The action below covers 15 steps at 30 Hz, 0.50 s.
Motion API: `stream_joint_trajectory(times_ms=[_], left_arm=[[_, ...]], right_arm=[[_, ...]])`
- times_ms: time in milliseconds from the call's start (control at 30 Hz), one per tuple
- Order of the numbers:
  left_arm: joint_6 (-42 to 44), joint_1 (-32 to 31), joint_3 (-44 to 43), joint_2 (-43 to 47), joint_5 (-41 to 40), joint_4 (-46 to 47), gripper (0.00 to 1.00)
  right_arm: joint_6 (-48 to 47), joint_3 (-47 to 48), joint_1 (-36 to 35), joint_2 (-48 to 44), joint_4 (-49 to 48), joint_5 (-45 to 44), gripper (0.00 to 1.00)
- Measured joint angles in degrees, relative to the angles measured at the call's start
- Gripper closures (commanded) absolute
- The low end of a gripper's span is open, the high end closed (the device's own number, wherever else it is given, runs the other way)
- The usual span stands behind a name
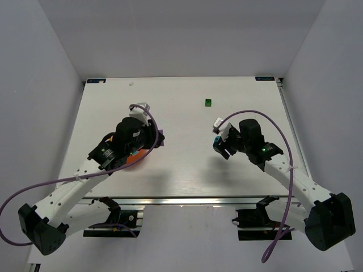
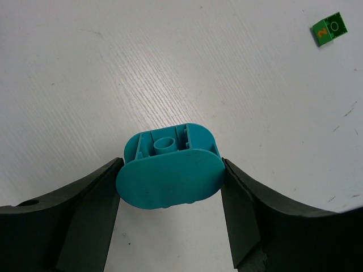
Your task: Sort the legos into containers by color
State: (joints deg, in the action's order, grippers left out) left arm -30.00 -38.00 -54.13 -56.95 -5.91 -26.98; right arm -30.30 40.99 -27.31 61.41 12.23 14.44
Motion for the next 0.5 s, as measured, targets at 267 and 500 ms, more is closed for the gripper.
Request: stream_joint_trajectory(times_ms=[267, 500], left_arm=[[-0.9, 0.3, 0.6, 8.8, -9.2, -14.3, 1.0], [-3.3, 0.4, 0.9, 11.4, -12.7, -23.7, 1.0]], right_arm=[[1.9, -2.1, 3.3, -2.8, -2.1, 1.2, 1.0], [3.0, -3.7, 5.8, -5.5, -3.4, 3.5, 1.0]])
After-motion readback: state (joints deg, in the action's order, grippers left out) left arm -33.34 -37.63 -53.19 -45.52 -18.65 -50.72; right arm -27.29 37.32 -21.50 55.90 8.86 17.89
